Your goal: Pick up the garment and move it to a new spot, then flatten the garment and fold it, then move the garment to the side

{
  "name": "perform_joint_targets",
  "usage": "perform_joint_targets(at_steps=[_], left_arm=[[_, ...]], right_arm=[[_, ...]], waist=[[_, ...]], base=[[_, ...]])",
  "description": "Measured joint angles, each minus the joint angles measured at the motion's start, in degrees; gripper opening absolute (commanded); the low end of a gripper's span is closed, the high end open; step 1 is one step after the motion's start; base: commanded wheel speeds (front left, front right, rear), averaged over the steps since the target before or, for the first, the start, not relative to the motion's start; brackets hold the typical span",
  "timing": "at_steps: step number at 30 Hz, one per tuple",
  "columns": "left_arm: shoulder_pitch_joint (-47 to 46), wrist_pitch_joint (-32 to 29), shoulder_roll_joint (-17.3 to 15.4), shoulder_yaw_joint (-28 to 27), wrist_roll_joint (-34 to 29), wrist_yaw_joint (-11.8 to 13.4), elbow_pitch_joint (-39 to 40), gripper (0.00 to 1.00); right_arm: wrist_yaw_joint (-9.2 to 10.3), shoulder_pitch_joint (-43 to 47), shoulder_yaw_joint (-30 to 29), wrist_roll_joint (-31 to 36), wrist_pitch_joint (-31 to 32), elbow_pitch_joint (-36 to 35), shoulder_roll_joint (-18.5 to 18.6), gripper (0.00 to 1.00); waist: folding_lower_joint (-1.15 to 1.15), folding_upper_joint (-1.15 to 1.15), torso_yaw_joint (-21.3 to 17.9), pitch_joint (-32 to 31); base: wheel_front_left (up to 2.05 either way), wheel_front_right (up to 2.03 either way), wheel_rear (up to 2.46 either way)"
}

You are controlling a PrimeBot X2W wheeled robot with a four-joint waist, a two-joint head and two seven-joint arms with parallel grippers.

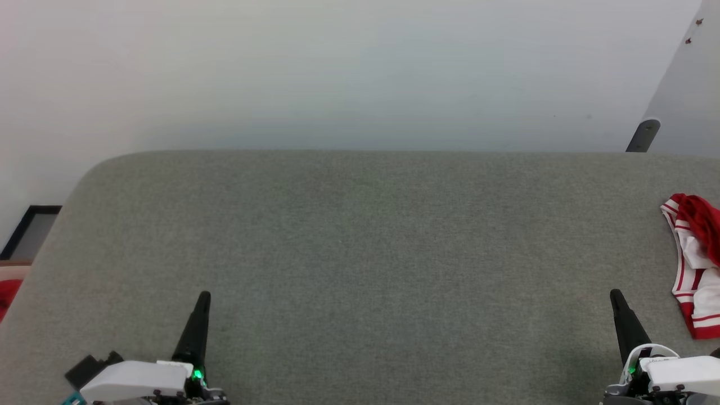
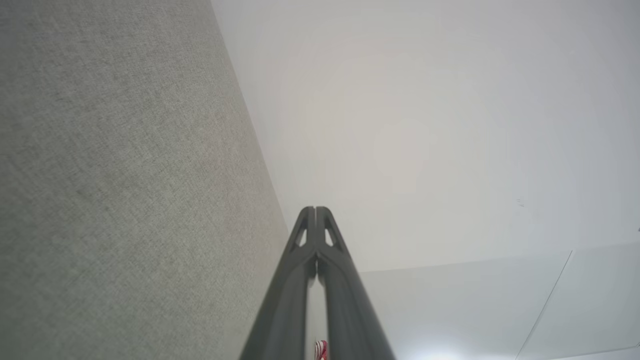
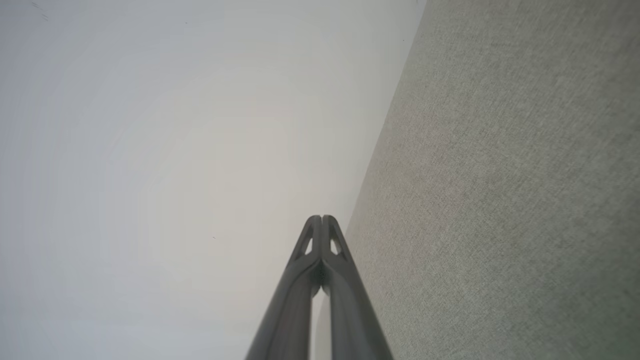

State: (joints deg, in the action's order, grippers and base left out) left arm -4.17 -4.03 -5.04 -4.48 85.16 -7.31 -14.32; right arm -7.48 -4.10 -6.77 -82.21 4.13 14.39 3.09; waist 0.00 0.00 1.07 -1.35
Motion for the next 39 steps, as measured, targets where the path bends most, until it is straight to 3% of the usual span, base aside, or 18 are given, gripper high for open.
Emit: perform_joint_targets(at_steps=[24, 39], left_arm=[[-1.8, -2.5, 2.1, -2.0, 7.2, 0.0, 0.2, 0.00], [-1.8, -2.5, 2.2, -2.1, 7.2, 0.0, 0.2, 0.00]], right_arm=[[0.00, -1.8, 0.1, -9.9, 2.5, -0.2, -0.1, 0.00], [0.00, -2.1, 0.1, -10.1, 2.5, -0.3, -0.1, 0.00]], waist=[[0.00, 0.00, -1.0, 1.5], [0.00, 0.00, -1.1, 1.5]], base=[[0.00, 0.00, 0.00], [0.00, 0.00, 0.00]])
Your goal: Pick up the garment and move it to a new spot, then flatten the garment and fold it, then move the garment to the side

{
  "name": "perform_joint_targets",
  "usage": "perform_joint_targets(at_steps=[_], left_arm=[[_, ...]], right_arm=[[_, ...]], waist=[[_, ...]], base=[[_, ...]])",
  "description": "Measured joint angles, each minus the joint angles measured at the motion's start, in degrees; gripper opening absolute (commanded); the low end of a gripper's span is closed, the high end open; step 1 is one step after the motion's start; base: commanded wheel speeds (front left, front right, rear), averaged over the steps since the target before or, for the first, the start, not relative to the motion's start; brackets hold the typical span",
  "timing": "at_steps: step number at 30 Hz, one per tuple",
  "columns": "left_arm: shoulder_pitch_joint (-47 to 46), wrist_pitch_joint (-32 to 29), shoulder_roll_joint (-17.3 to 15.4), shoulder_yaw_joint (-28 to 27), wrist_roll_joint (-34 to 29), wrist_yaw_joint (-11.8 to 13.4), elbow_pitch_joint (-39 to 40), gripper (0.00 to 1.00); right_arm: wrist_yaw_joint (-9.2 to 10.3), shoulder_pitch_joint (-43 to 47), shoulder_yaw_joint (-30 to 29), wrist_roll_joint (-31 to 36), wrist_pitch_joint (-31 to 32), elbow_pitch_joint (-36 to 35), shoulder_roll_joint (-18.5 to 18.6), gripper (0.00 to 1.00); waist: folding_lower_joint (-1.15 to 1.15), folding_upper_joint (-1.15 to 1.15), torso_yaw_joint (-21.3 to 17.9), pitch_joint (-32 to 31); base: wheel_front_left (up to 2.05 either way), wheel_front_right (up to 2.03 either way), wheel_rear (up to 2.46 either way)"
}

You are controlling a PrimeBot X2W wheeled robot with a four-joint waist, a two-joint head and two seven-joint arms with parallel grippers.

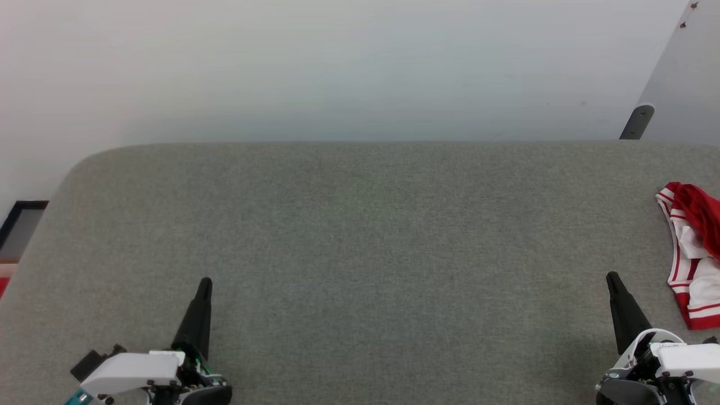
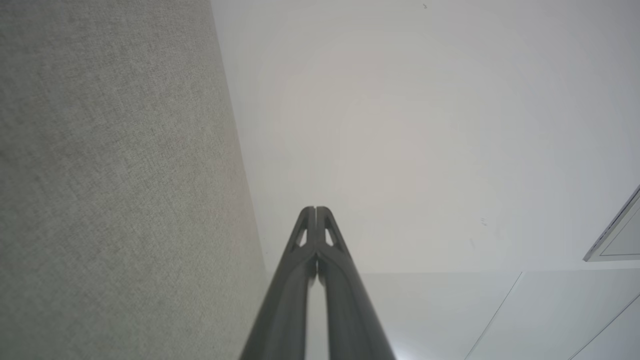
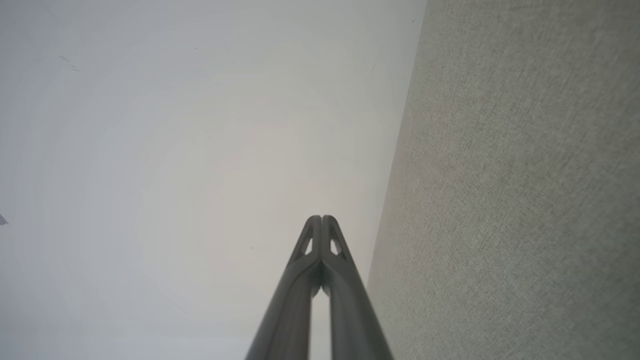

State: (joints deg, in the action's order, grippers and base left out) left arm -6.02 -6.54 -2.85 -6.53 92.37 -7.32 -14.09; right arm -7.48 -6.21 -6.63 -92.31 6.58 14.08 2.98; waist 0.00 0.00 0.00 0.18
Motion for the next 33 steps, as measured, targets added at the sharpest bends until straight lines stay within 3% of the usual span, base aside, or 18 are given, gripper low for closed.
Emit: perform_joint_targets(at_steps=[33], left_arm=[[0.0, 0.0, 0.1, 0.0, 0.0, 0.0, 0.0, 0.00]], right_arm=[[0.00, 0.0, 0.0, 0.0, 0.0, 0.0, 0.0, 0.00]], waist=[[0.00, 0.00, 0.0, 0.0]], base=[[0.00, 0.00, 0.00]])
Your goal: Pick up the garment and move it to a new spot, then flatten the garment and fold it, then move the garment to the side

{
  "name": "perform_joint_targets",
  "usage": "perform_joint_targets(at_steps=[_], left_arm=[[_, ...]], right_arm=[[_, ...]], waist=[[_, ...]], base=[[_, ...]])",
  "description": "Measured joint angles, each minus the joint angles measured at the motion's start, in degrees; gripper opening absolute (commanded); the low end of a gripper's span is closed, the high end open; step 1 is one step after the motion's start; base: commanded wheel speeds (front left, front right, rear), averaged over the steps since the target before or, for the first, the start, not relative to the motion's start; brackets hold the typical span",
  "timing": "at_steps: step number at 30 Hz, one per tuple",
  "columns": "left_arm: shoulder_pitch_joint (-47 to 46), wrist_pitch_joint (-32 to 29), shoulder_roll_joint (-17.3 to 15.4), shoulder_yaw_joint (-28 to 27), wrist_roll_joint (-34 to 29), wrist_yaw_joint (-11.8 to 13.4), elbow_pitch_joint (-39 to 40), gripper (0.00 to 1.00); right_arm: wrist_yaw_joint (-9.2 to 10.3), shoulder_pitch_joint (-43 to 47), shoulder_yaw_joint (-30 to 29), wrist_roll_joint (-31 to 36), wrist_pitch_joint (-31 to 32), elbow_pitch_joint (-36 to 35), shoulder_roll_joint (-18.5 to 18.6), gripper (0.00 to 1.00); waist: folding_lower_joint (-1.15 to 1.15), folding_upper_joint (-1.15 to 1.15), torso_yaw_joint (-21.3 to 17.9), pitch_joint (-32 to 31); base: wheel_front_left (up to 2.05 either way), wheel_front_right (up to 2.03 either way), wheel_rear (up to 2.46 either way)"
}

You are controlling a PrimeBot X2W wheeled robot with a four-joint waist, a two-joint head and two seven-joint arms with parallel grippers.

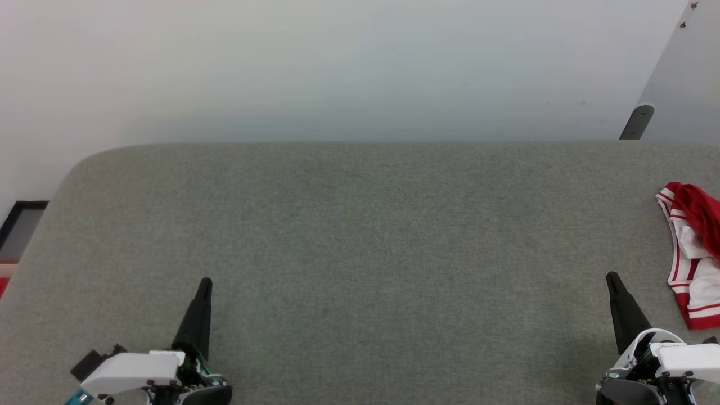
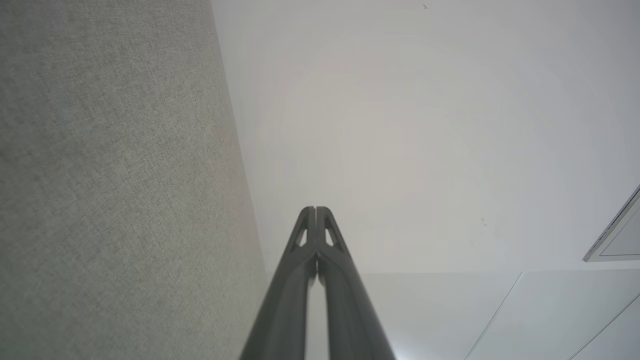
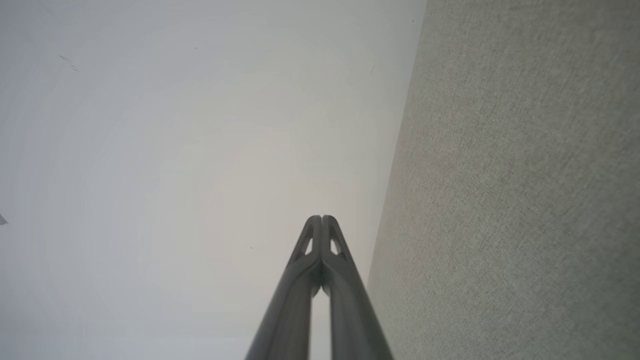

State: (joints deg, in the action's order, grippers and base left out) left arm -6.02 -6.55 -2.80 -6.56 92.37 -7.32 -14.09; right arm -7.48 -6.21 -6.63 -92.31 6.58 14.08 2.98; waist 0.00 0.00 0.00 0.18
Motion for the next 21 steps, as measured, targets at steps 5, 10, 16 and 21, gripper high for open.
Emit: perform_joint_targets(at_steps=[5, 10, 16, 21], left_arm=[[0.0, 0.0, 0.0, 0.0, 0.0, 0.0, 0.0, 0.00], [0.0, 0.0, 0.0, 0.0, 0.0, 0.0, 0.0, 0.00], [0.0, 0.0, 0.0, 0.0, 0.0, 0.0, 0.0, 0.00], [0.0, 0.0, 0.0, 0.0, 0.0, 0.0, 0.0, 0.00]], right_arm=[[0.00, 0.0, 0.0, 0.0, 0.0, 0.0, 0.0, 0.00], [0.00, 0.0, 0.0, 0.0, 0.0, 0.0, 0.0, 0.00], [0.00, 0.0, 0.0, 0.0, 0.0, 0.0, 0.0, 0.00], [0.00, 0.0, 0.0, 0.0, 0.0, 0.0, 0.0, 0.00]], waist=[[0.00, 0.00, 0.0, 0.0], [0.00, 0.00, 0.0, 0.0], [0.00, 0.00, 0.0, 0.0], [0.00, 0.00, 0.0, 0.0]], base=[[0.00, 0.00, 0.00], [0.00, 0.00, 0.00], [0.00, 0.00, 0.00], [0.00, 0.00, 0.00]])
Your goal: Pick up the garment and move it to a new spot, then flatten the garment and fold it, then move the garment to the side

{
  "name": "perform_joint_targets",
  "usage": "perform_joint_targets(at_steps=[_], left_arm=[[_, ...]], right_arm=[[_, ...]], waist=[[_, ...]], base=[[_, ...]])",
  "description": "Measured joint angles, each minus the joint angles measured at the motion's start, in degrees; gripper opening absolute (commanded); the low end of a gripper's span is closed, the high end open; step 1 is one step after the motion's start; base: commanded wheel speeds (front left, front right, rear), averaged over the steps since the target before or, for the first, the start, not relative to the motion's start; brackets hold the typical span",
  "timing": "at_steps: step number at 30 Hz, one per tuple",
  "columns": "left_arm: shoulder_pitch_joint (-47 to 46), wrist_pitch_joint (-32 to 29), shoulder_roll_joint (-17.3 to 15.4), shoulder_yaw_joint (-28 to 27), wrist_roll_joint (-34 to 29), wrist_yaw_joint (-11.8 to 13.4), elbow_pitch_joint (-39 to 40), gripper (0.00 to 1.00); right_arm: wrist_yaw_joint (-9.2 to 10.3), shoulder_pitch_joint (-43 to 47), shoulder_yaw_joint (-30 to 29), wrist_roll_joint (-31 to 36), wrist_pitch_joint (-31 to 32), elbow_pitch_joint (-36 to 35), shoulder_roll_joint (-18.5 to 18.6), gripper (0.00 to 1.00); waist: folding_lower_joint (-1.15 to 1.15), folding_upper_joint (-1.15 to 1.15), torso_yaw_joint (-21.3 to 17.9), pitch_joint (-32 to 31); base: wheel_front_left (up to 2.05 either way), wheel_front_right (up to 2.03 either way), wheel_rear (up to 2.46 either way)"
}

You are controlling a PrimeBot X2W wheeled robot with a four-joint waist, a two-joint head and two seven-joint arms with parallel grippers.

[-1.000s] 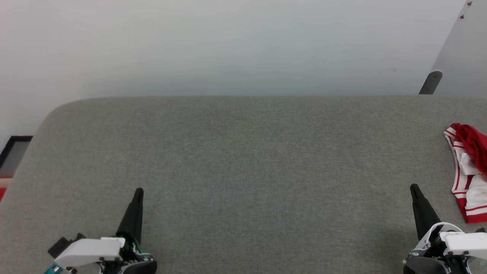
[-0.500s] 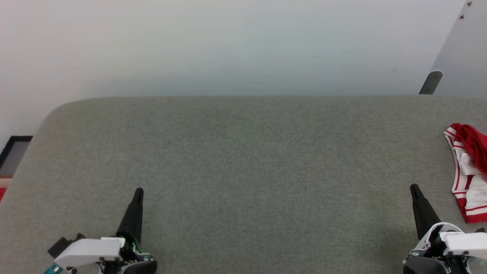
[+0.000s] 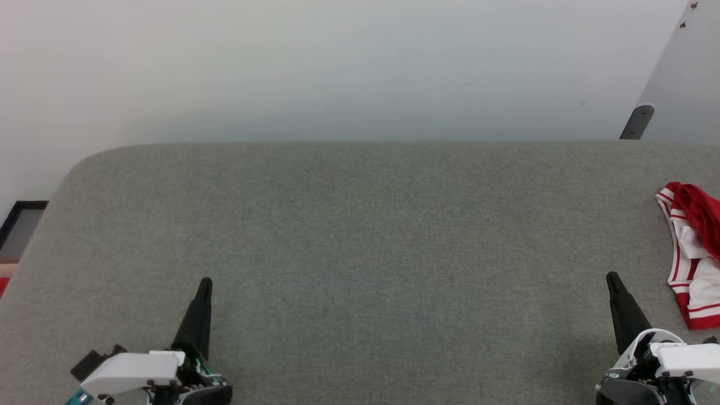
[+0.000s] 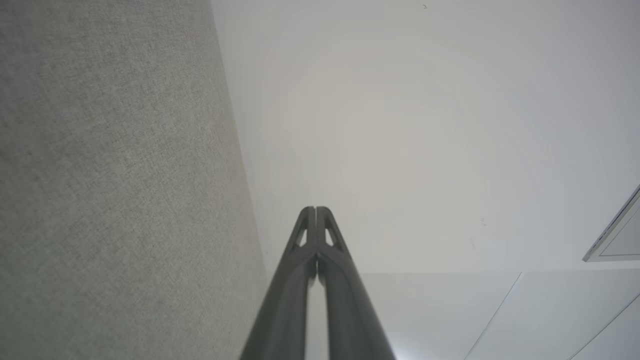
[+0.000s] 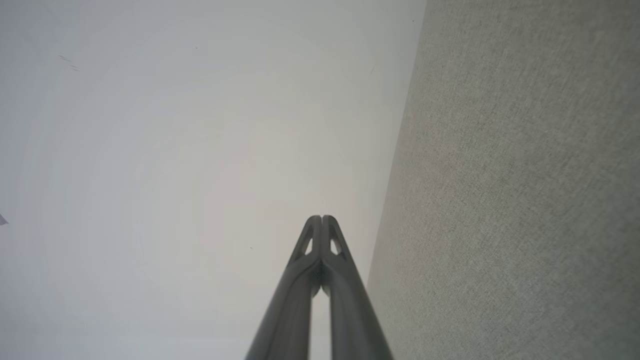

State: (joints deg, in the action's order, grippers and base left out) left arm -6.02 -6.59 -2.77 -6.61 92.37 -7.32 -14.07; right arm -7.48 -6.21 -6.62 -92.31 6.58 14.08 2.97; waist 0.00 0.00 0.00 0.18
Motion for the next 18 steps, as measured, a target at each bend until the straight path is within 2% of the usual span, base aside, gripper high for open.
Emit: perform_joint_targets(at_steps=[18], left_arm=[[0.0, 0.0, 0.0, 0.0, 0.0, 0.0, 0.0, 0.00]], right_arm=[[0.00, 0.0, 0.0, 0.0, 0.0, 0.0, 0.0, 0.00]], waist=[[0.00, 0.00, 0.0, 0.0]], base=[[0.00, 0.00, 0.00]])
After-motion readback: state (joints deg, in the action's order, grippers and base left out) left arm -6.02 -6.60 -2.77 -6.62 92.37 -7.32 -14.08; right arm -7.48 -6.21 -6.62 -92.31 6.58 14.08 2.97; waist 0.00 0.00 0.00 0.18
